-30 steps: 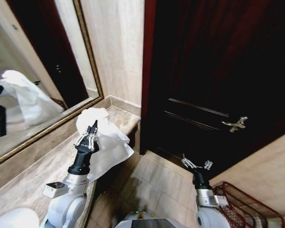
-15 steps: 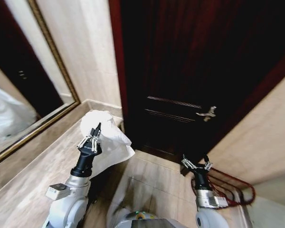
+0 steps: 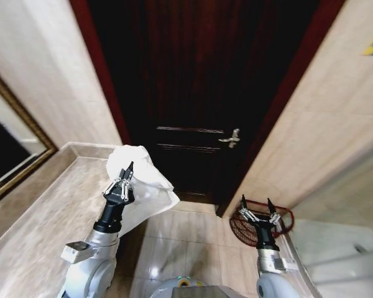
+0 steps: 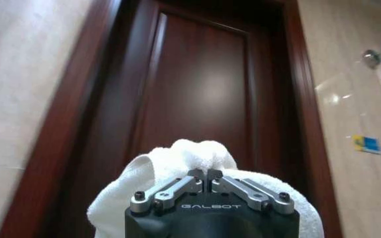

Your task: Discard the used towel into the hamper.

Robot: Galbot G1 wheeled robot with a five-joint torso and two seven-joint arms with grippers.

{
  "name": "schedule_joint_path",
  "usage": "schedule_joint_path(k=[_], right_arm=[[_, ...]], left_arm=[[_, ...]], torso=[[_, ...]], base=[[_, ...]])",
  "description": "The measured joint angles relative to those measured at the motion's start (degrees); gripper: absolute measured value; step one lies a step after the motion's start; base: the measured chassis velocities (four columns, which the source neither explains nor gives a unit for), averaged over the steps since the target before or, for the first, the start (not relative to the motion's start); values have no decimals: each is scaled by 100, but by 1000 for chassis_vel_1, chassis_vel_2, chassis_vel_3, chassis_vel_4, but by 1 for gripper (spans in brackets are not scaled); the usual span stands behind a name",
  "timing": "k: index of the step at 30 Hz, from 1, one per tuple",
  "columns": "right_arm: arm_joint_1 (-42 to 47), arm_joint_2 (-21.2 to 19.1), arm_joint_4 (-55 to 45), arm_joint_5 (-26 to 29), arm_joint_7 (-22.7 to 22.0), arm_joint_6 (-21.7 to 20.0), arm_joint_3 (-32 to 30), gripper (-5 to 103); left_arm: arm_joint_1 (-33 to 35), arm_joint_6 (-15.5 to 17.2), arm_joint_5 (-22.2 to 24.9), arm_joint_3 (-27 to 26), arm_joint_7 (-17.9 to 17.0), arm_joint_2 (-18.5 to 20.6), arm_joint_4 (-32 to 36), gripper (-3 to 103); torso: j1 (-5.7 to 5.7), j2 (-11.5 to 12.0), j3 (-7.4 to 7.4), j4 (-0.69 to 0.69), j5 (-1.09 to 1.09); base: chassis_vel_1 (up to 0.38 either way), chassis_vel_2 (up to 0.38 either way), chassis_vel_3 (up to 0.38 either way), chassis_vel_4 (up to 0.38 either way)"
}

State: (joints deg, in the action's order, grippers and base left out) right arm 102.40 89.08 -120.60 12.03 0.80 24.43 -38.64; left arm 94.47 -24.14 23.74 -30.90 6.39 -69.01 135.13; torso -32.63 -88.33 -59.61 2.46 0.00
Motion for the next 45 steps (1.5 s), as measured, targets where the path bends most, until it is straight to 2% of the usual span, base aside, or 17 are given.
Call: schedule_joint_path(k=[24, 31, 45], right_arm=[[55, 23, -65, 117, -19, -27, 17, 100], [68, 11, -72, 115, -20, -67, 23, 100], [69, -5, -72, 143, 2, -80, 41, 100]], left_arm=[[51, -6, 4, 15, 16, -43, 5, 2], [54, -67, 136, 50, 74, -75, 17, 2], [91, -87, 120, 42, 79, -138, 0, 2]], torso=[[0, 0, 0, 1, 0], [0, 0, 0, -2, 0], [0, 0, 0, 1, -1]], base=[[-126, -127, -119, -121], [-115, -121, -128, -127], [-29, -29, 11, -1]])
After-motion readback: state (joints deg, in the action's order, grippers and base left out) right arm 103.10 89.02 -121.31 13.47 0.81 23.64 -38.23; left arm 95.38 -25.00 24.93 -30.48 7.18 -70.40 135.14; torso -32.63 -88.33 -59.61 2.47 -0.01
